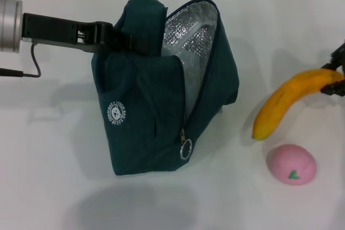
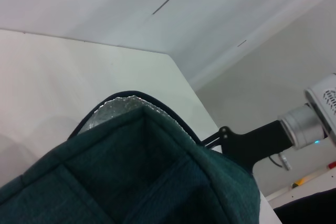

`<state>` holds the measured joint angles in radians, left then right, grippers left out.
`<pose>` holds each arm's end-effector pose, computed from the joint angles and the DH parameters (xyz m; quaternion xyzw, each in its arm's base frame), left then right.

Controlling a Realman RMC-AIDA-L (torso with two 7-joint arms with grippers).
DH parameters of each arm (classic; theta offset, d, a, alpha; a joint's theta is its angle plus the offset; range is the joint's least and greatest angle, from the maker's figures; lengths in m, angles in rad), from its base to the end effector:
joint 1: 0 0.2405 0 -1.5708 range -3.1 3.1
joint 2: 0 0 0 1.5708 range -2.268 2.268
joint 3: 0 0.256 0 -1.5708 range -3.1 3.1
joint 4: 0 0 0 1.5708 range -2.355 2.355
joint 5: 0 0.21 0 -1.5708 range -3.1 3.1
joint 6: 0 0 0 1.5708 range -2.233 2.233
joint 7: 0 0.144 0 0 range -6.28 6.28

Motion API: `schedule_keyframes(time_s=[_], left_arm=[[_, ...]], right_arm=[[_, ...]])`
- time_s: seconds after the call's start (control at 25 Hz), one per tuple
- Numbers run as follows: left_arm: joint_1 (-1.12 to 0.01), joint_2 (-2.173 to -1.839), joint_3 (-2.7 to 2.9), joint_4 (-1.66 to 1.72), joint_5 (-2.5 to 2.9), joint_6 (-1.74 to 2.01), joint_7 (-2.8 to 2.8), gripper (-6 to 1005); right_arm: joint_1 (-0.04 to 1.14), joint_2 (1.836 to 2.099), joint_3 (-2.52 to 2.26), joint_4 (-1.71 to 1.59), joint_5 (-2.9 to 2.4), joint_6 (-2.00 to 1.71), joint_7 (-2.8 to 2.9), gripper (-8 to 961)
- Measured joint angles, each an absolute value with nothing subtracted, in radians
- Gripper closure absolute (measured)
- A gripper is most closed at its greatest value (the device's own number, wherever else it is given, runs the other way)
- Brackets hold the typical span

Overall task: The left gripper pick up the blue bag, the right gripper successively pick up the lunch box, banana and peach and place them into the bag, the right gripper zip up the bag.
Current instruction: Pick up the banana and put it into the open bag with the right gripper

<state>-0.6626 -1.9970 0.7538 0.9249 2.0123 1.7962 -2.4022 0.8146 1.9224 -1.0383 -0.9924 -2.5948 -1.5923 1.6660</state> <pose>-0.1903 0.3578 0.0618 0.8529 0.4801 0.2035 0.0249 0.2075 0.4085 0.0679 -0.9725 0.0351 -0.2022 0.1106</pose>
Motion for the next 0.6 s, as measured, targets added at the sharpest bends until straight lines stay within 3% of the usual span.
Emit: schedule_keyframes(time_s=[0.6], left_arm=[[-0.659, -1.995, 0.751, 0.925, 2.008, 1.796, -2.405, 941]], right_arm=[[0.783, 1.842, -0.786, -1.142, -2.633, -1.705, 1.703, 504]])
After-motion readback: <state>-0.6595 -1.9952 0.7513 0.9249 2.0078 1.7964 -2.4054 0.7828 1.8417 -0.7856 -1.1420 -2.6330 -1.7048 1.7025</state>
